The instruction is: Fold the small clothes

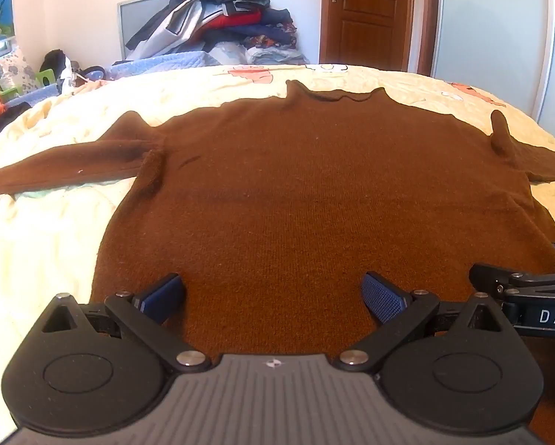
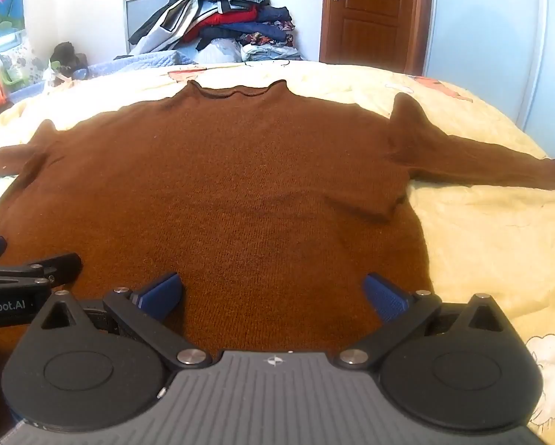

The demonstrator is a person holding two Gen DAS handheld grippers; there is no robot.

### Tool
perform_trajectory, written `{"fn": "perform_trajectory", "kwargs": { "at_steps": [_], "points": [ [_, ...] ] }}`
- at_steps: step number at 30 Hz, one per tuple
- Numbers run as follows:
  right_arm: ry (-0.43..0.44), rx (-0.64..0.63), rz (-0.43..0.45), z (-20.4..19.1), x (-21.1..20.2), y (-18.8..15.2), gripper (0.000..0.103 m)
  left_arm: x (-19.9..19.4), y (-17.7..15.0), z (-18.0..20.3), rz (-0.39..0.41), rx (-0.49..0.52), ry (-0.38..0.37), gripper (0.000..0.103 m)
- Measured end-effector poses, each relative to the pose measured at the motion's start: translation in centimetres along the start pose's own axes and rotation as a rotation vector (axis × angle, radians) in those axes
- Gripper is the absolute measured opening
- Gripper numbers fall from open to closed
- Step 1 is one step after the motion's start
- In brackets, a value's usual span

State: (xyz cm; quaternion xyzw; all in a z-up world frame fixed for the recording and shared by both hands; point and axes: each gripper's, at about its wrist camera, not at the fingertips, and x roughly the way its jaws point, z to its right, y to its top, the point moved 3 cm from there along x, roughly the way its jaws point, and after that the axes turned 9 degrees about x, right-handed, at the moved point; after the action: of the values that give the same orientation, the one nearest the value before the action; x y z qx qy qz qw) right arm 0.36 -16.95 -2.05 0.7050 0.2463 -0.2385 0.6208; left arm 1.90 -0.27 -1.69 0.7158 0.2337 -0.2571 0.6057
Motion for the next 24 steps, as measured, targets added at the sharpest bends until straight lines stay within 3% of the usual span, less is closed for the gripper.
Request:
{"fn": "perform_trajectory", "kwargs": {
  "at_steps": [24],
  "points": [
    [0.003,0.005,0.011,0.26,-0.23,-0.21,0.103,0.05,-0.16,-0.02,0.003,-0.008,0.000,0.103]
  ]
}}
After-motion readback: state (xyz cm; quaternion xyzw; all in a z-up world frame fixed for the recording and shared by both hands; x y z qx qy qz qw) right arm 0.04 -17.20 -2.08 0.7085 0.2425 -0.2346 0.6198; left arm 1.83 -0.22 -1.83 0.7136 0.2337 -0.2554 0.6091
